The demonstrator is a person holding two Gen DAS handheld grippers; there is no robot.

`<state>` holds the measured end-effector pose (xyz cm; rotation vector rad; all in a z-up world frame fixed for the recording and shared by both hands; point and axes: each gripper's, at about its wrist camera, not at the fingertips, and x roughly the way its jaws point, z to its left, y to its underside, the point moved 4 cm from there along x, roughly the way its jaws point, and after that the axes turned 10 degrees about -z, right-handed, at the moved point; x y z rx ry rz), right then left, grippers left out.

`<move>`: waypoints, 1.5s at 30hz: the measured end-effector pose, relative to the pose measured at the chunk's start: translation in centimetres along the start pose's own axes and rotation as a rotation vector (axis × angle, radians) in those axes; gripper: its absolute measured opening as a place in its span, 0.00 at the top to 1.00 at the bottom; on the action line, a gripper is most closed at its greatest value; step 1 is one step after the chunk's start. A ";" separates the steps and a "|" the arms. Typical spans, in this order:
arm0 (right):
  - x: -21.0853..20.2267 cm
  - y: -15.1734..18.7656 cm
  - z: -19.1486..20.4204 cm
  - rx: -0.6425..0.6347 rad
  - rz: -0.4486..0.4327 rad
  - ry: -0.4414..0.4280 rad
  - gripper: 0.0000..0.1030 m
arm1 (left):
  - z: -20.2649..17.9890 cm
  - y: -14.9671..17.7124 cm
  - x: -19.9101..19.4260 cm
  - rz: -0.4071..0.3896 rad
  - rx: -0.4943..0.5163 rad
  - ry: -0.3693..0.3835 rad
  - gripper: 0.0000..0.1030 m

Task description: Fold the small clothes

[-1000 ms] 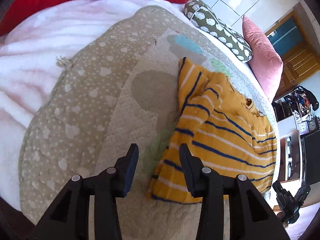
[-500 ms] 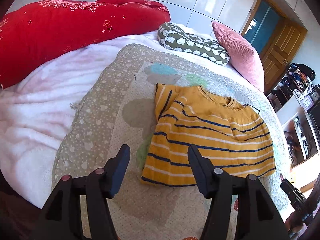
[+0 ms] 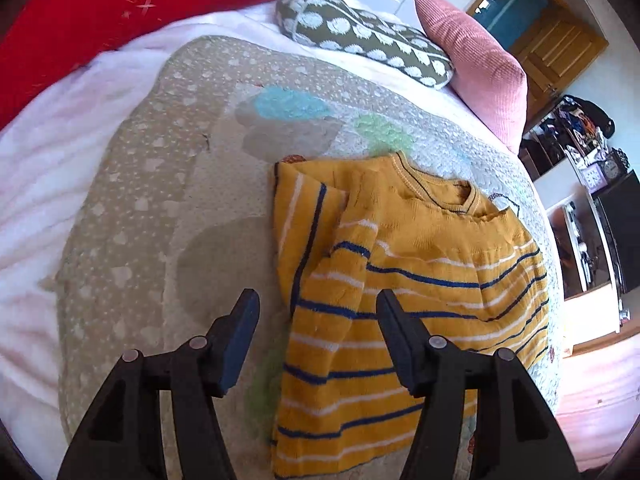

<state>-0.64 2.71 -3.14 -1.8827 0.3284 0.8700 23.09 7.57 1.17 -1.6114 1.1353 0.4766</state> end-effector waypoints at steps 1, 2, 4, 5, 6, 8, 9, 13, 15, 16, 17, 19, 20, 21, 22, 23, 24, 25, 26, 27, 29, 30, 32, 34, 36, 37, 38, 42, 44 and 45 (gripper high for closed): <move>1.1 -0.2 0.9 -0.036 0.002 -0.004 0.47 | -0.1 -0.3 1.1 0.020 0.016 0.017 0.42; 2.1 -0.3 1.9 -0.065 0.005 -0.010 0.47 | -0.3 -0.6 1.9 0.032 0.035 0.027 0.42; 4.0 -0.3 3.3 -0.112 0.014 -0.017 0.47 | -0.5 -1.1 3.5 0.053 0.069 0.047 0.42; 4.8 -0.3 3.9 -0.127 0.017 -0.019 0.47 | -0.5 -1.4 4.2 0.061 0.078 0.057 0.42; 5.6 -0.3 4.4 -0.136 0.020 -0.021 0.47 | -0.4 -1.7 5.0 0.071 0.087 0.066 0.41; 7.2 -0.4 5.1 -0.143 0.028 -0.022 0.47 | -0.3 -2.4 6.3 0.085 0.088 0.077 0.38; 7.9 -0.6 5.4 -0.147 0.030 -0.017 0.47 | -0.1 -2.7 6.8 0.091 0.087 0.084 0.38; 9.8 -1.6 6.3 -0.191 0.019 0.036 0.47 | 1.4 -3.0 7.7 0.120 0.048 0.141 0.49; 10.4 -1.9 6.6 -0.198 0.015 0.043 0.71 | 2.5 -3.0 7.5 0.124 0.000 0.182 0.75; 10.7 -1.9 6.6 -0.193 0.022 0.040 0.84 | 3.1 -3.0 7.2 0.128 -0.048 0.220 0.84; 10.8 -2.0 6.4 -0.181 0.022 0.046 0.91 | 3.5 -3.0 6.8 0.120 -0.084 0.240 0.87; 10.3 -2.6 5.4 -0.123 0.000 0.030 0.93 | 3.3 -3.1 5.6 0.093 -0.107 0.241 0.89; 9.8 -2.9 4.8 -0.087 -0.012 0.023 0.93 | 2.7 -3.2 4.9 0.079 -0.109 0.239 0.89; 9.2 -3.2 4.0 -0.052 -0.029 0.021 0.93 | 1.9 -3.4 4.3 0.064 -0.104 0.235 0.89; 8.4 -3.6 3.2 -0.023 -0.047 0.024 0.93 | 0.8 -3.7 3.5 0.047 -0.095 0.229 0.90; 7.5 -3.9 2.3 0.008 -0.065 0.027 0.93 | -0.3 -4.0 3.0 0.036 -0.091 0.225 0.90; 6.6 -4.1 1.2 0.040 -0.082 0.029 0.93 | -1.6 -4.3 2.3 0.025 -0.083 0.223 0.90; 5.7 -4.3 0.0 0.074 -0.099 0.032 0.93 | -3.0 -4.7 1.7 0.013 -0.071 0.219 0.90; 4.7 -4.3 -1.3 0.108 -0.117 0.039 0.93 | -4.7 -5.0 1.2 0.001 -0.059 0.219 0.90; 3.4 -4.2 -2.7 0.143 -0.137 0.049 0.93 | -6.3 -5.4 0.7 -0.006 -0.049 0.225 0.90; 0.9 -3.6 -6.2 0.227 -0.173 0.077 0.93 | -10.6 -6.1 0.2 -0.017 -0.019 0.237 0.90; -0.4 -3.1 -8.0 0.272 -0.187 0.092 0.93 | -12.5 -6.2 0.3 -0.018 -0.005 0.244 0.90; -2.7 -1.5 -11.9 0.373 -0.204 0.116 0.93 | -17.3 -6.3 0.9 -0.009 0.041 0.268 0.89; -4.8 0.8 -15.3 0.469 -0.207 0.147 0.93 | -22.4 -5.8 2.4 0.008 0.108 0.279 0.89; -6.3 3.5 -18.4 0.544 -0.195 0.192 0.93 | -26.9 -4.2 4.4 0.040 0.148 0.291 0.88; -6.8 5.1 -19.6 0.574 -0.180 0.216 0.93 | -28.4 -3.3 5.3 0.056 0.162 0.290 0.87; -6.9 6.6 -20.7 0.603 -0.155 0.226 0.93 | -29.8 -2.6 6.3 0.070 0.173 0.285 0.87; -6.4 11.2 -22.8 0.663 -0.034 0.238 0.87 | -31.9 -0.6 8.1 0.098 0.183 0.250 0.87; -7.2 12.6 -23.4 0.689 -0.031 0.243 0.71 | -31.4 -0.1 7.0 0.084 0.186 0.243 0.84; -7.9 13.0 -23.6 0.703 -0.038 0.256 0.66 | -30.9 -0.2 6.1 0.065 0.194 0.228 0.81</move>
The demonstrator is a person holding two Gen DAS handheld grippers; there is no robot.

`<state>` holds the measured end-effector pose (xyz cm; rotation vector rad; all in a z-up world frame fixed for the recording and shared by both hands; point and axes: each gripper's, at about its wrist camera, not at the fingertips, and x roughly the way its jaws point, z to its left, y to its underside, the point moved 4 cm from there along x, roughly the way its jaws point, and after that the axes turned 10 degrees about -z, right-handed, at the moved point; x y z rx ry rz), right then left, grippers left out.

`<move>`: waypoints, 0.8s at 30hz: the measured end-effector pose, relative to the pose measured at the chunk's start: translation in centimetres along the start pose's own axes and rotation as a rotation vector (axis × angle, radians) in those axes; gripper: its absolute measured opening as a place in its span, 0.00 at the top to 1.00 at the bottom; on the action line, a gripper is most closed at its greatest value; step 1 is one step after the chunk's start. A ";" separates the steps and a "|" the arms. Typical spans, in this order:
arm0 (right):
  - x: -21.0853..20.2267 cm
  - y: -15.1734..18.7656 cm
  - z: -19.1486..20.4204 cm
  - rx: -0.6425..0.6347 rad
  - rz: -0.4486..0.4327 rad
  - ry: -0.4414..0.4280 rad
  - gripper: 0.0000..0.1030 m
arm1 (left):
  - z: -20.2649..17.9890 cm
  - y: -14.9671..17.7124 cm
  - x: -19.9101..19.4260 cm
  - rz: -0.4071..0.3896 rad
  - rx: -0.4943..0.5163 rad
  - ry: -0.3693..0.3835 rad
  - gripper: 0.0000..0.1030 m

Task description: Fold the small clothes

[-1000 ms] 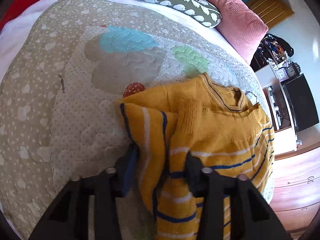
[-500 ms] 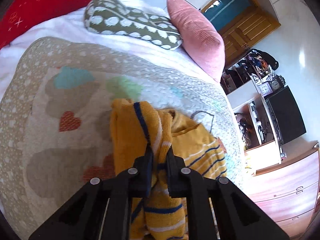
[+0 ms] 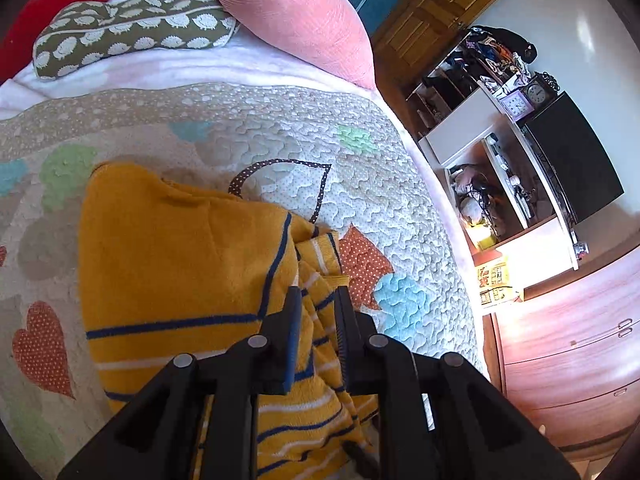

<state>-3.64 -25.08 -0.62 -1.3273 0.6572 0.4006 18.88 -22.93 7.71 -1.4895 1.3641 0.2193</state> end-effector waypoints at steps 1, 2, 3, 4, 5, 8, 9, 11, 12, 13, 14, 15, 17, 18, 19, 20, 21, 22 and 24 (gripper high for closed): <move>-0.6 -0.2 -0.6 0.012 -0.016 0.000 0.66 | 0.6 0.3 -1.4 -0.024 0.016 -0.027 0.74; -1.1 -0.5 -1.1 0.023 -0.029 -0.009 0.66 | 1.1 0.7 -2.6 -0.046 0.029 -0.049 0.64; -1.6 -0.9 -1.5 0.035 -0.040 -0.005 0.66 | 1.9 1.2 -4.0 -0.071 0.041 -0.079 0.61; -2.0 -1.4 -2.0 0.044 -0.051 0.004 0.66 | 2.7 1.8 -5.5 -0.101 0.055 -0.110 0.59; -2.8 -1.7 -1.9 0.053 -0.061 0.001 0.66 | 3.5 2.5 -6.8 -0.122 0.064 -0.134 0.59; -2.5 -3.7 -2.1 0.090 -0.050 -0.045 0.65 | 6.1 5.6 -10.4 -0.183 0.062 -0.211 0.58; -2.4 -4.4 -1.9 0.104 -0.048 -0.067 0.63 | 6.9 6.9 -11.6 -0.204 0.052 -0.234 0.58; -1.5 -5.9 -1.3 0.132 -0.043 -0.108 0.57 | 8.4 9.5 -13.2 -0.234 0.016 -0.284 0.56; -0.7 -6.5 -0.6 0.144 -0.035 -0.126 0.55 | 9.0 10.7 -13.6 -0.240 -0.017 -0.288 0.56; 0.3 -6.9 -0.1 0.155 -0.020 -0.142 0.55 | 9.7 12.1 -13.9 -0.240 -0.054 -0.287 0.56; 1.5 -7.0 0.6 0.164 0.010 -0.157 0.55 | 10.3 13.3 -14.1 -0.241 -0.088 -0.289 0.56; 3.1 -6.9 1.2 0.173 0.051 -0.170 0.55 | 10.7 14.5 -13.9 -0.240 -0.121 -0.297 0.56; 5.5 -5.9 2.1 0.180 0.143 -0.194 0.85 | 11.2 16.5 -14.1 -0.242 -0.151 -0.327 0.56; 6.4 -5.3 2.3 0.180 0.179 -0.185 0.92 | 11.3 17.3 -14.2 -0.251 -0.157 -0.345 0.56; 6.7 -5.0 1.9 0.184 0.178 -0.151 0.92 | 11.6 18.2 -14.5 -0.266 -0.165 -0.366 0.56; 7.0 -4.7 1.3 0.185 0.176 -0.118 0.93 | 11.7 19.0 -14.7 -0.273 -0.171 -0.377 0.56; 7.6 -4.3 0.5 0.182 0.188 -0.073 0.93 | 11.9 19.6 -14.6 -0.268 -0.175 -0.382 0.56; 8.0 -3.7 0.0 0.183 0.210 -0.049 0.94 | 12.0 20.2 -14.5 -0.258 -0.177 -0.381 0.56; 8.0 -3.0 -0.7 0.194 0.234 -0.047 0.96 | 12.4 20.9 -14.2 -0.247 -0.184 -0.383 0.56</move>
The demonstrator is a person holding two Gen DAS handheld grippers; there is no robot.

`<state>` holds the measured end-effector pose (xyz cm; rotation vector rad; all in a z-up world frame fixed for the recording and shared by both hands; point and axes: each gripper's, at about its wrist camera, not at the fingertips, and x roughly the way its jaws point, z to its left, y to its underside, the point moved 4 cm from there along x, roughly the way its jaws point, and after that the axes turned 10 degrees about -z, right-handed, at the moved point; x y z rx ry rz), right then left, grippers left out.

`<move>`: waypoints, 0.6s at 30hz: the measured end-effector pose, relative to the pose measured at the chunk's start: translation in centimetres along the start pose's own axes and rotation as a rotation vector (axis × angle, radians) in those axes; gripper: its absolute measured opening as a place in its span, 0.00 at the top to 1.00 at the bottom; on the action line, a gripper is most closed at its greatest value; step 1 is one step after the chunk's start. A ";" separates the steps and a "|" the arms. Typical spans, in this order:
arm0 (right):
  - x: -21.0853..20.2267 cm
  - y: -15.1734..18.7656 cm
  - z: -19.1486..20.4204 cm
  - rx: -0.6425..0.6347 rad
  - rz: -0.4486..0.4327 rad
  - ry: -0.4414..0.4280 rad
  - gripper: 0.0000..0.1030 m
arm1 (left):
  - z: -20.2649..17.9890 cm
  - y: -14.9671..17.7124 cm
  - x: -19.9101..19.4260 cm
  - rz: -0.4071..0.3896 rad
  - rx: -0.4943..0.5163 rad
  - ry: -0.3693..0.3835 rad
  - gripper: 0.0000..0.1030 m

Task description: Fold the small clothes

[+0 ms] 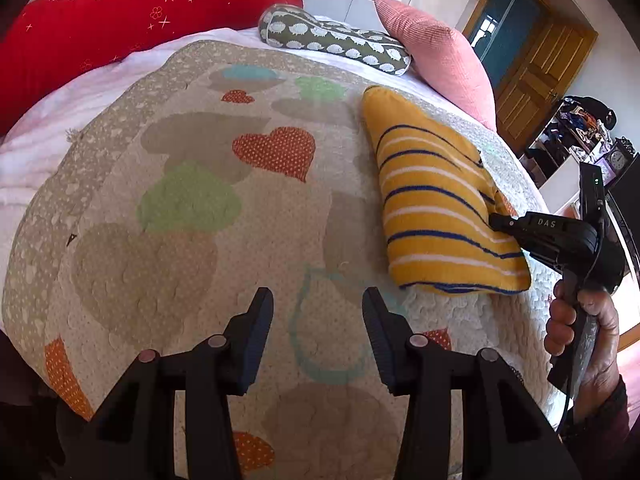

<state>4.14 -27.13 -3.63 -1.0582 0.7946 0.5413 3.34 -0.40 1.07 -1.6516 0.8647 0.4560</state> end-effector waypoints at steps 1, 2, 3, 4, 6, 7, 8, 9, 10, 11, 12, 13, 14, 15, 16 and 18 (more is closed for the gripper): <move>-0.2 0.0 0.0 0.000 -0.001 -0.001 0.96 | 0.2 0.2 -0.1 -0.002 -0.005 -0.004 0.56; -0.4 0.0 0.1 0.000 0.001 0.005 0.96 | 0.3 0.4 -0.2 -0.004 -0.010 -0.007 0.56; -0.8 0.1 0.2 -0.004 0.003 0.014 0.96 | 0.5 0.4 -0.4 -0.006 -0.013 -0.008 0.56; -1.3 0.1 0.4 -0.013 -0.005 0.020 0.95 | 0.5 0.4 -0.6 -0.013 -0.015 -0.010 0.56; -3.1 0.2 0.9 -0.041 -0.053 0.043 0.93 | 0.6 0.2 -1.2 -0.032 -0.002 -0.019 0.56; -4.2 0.4 1.0 -0.058 -0.078 0.060 0.91 | 0.6 0.2 -1.6 -0.047 0.012 -0.029 0.56; -5.3 0.7 0.9 -0.071 -0.104 0.067 0.88 | 0.5 0.1 -1.9 -0.065 0.031 -0.045 0.56; -6.3 1.0 0.7 -0.078 -0.125 0.073 0.86 | 0.3 0.1 -2.3 -0.087 0.050 -0.069 0.56; -7.2 1.4 0.3 -0.082 -0.144 0.084 0.86 | 0.2 0.0 -2.6 -0.113 0.071 -0.098 0.54; -7.9 1.7 -0.2 -0.084 -0.163 0.100 0.83 | 0.1 0.1 -2.8 -0.130 0.086 -0.118 0.50; -8.5 2.0 -0.9 -0.089 -0.178 0.122 0.77 | 0.0 0.1 -2.9 -0.146 0.100 -0.143 0.48; -9.0 2.2 -1.6 -0.097 -0.188 0.146 0.73 | -0.1 0.1 -2.9 -0.157 0.108 -0.161 0.46; -9.3 2.5 -2.4 -0.103 -0.191 0.168 0.66 | -0.2 0.1 -2.9 -0.167 0.110 -0.176 0.46; -9.5 2.7 -3.2 -0.105 -0.187 0.179 0.63 | -0.3 0.1 -3.0 -0.180 0.109 -0.187 0.45; -9.7 2.9 -4.0 -0.099 -0.185 0.176 0.62 | -0.4 0.2 -3.0 -0.188 0.109 -0.194 0.43; -10.1 3.4 -5.8 -0.068 -0.187 0.182 0.62 | -0.6 0.3 -3.0 -0.180 0.112 -0.201 0.41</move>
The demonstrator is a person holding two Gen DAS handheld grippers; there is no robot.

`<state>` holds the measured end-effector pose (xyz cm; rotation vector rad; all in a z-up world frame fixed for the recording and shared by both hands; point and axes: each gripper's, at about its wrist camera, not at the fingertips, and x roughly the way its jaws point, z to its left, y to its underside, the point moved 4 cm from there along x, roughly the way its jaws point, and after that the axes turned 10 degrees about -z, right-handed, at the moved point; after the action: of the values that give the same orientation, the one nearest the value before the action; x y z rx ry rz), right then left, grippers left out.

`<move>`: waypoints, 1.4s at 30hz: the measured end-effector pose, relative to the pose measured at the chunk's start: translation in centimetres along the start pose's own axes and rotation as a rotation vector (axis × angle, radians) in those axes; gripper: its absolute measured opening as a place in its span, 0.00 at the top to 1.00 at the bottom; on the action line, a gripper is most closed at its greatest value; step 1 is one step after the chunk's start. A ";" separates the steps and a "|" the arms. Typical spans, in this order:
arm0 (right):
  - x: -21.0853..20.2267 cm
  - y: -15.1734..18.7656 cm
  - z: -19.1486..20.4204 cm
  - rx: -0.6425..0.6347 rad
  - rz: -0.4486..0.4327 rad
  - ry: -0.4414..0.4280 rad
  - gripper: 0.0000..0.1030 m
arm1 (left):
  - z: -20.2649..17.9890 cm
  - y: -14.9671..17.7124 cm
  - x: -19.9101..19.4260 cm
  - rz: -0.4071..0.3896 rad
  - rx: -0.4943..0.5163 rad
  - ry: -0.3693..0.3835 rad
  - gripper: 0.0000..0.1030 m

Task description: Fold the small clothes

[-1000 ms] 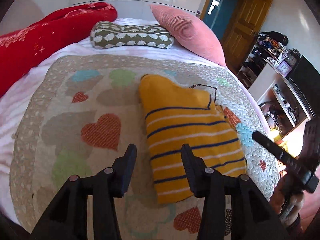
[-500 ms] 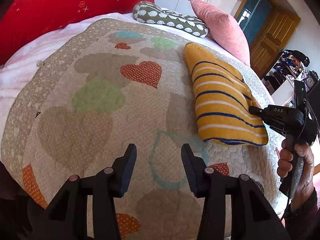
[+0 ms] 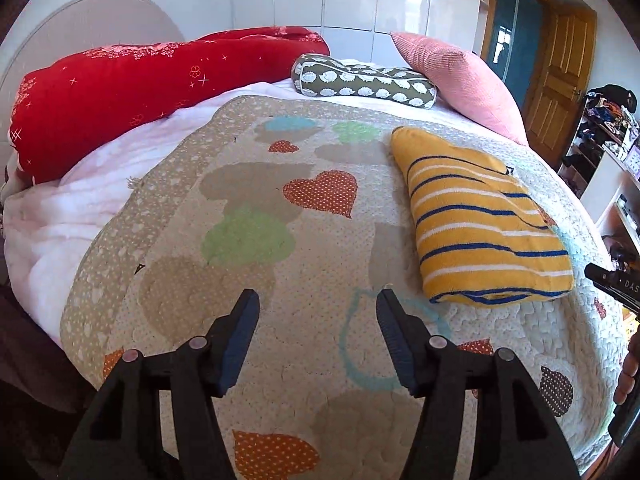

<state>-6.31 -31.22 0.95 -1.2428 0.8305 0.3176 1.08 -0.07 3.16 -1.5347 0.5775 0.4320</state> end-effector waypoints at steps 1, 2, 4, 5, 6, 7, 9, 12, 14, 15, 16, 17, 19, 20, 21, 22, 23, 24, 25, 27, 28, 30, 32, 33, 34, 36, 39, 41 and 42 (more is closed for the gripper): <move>0.0 0.4 -0.8 0.019 0.006 0.000 0.62 | -0.2 0.1 0.0 0.013 0.001 0.003 0.41; 0.0 0.7 -1.5 0.043 0.009 -0.010 0.62 | -0.4 0.2 0.1 0.027 0.003 -0.001 0.41; -0.2 1.5 -2.4 0.068 0.007 -0.018 0.62 | -0.8 0.4 0.1 0.043 0.012 -0.010 0.41; -0.4 1.9 -2.6 0.070 -0.001 -0.015 0.62 | -1.0 0.5 0.1 0.048 0.016 -0.010 0.41; -0.6 2.3 -2.8 0.074 -0.014 -0.017 0.62 | -1.3 0.6 0.2 0.052 0.019 -0.007 0.41; -0.8 2.6 -3.0 0.082 -0.025 -0.019 0.62 | -1.6 0.6 0.2 0.056 0.022 -0.007 0.41; -1.1 3.3 -3.4 0.101 -0.033 -0.020 0.62 | -2.4 0.8 0.4 0.072 0.033 -0.002 0.41; -1.4 3.7 -4.1 0.121 -0.042 -0.021 0.62 | -3.7 1.1 0.6 0.081 0.066 0.004 0.41; -1.6 3.9 -4.7 0.130 -0.051 -0.018 0.62 | -4.5 1.2 0.5 0.080 0.094 0.004 0.41; -1.6 3.9 -5.0 0.138 -0.052 -0.021 0.62 | -4.7 1.3 0.5 0.081 0.102 0.003 0.41; -1.6 4.0 -5.2 0.145 -0.051 -0.025 0.62 | -4.9 1.3 0.6 0.083 0.108 0.002 0.41; -1.7 4.0 -5.4 0.149 -0.051 -0.028 0.62 | -5.1 1.3 0.6 0.087 0.111 0.003 0.41; -1.9 3.9 -5.6 0.145 -0.058 -0.029 0.62 | -5.4 1.4 0.8 0.095 0.116 0.008 0.41; -2.0 3.8 -5.6 0.139 -0.062 -0.028 0.62 | -5.5 1.4 0.9 0.100 0.117 0.012 0.41; -2.1 3.7 -5.6 0.134 -0.066 -0.030 0.62 | -5.5 1.4 1.0 0.105 0.115 0.021 0.41; -2.2 3.4 -5.5 0.132 -0.070 -0.040 0.62 | -5.5 1.2 1.2 0.111 0.109 0.042 0.41; -2.2 3.1 -5.3 0.133 -0.071 -0.059 0.59 | -5.4 0.8 1.5 0.120 0.092 0.079 0.41; -2.1 2.6 -5.2 0.141 -0.065 -0.087 0.52 | -5.1 0.1 1.9 0.131 0.057 0.121 0.41; -1.9 2.1 -5.0 0.155 -0.057 -0.119 0.49 | -4.6 -0.7 2.6 0.145 0.005 0.164 0.41; -1.3 0.7 -4.6 0.185 -0.041 -0.184 0.39 | -3.5 -2.4 4.5 0.178 -0.099 0.243 0.41; -0.8 -0.1 -4.4 0.198 -0.035 -0.213 0.38 | -3.2 -3.4 5.8 0.195 -0.150 0.298 0.39; 0.6 -1.8 -3.7 0.216 -0.021 -0.255 0.32 | -2.7 -4.6 8.6 0.232 -0.194 0.346 0.37; 2.7 -3.1 -2.9 0.209 -0.002 -0.268 0.31 | -2.8 -5.3 11.4 0.260 -0.208 0.398 0.36; 3.9 -3.7 -2.4 0.203 0.015 -0.273 0.30 | -2.9 -5.5 12.6 0.287 -0.212 0.421 0.36; 5.3 -4.2 -1.8 0.204 0.039 -0.283 0.30 | -3.1 -5.6 14.0 0.311 -0.234 0.456 0.36; 8.0 -4.8 -0.8 0.228 0.080 -0.300 0.30 | -4.4 -5.5 16.2 0.364 -0.261 0.582 0.31; 11.8 -5.3 0.8 0.245 0.127 -0.303 0.30 | -6.5 -5.3 18.1 0.399 -0.282 0.667 0.19; 14.1 -4.9 2.0 0.244 0.168 -0.299 0.30 | -8.1 -5.2 18.6 0.426 -0.277 0.699 0.18; 14.6 -4.8 2.7 0.236 0.168 -0.290 0.35 | -8.7 -5.3 18.7 0.439 -0.274 0.707 0.22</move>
<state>7.59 -33.47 -5.77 -0.8830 0.6994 0.5079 18.45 -10.48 -3.32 -1.8208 1.4719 0.2946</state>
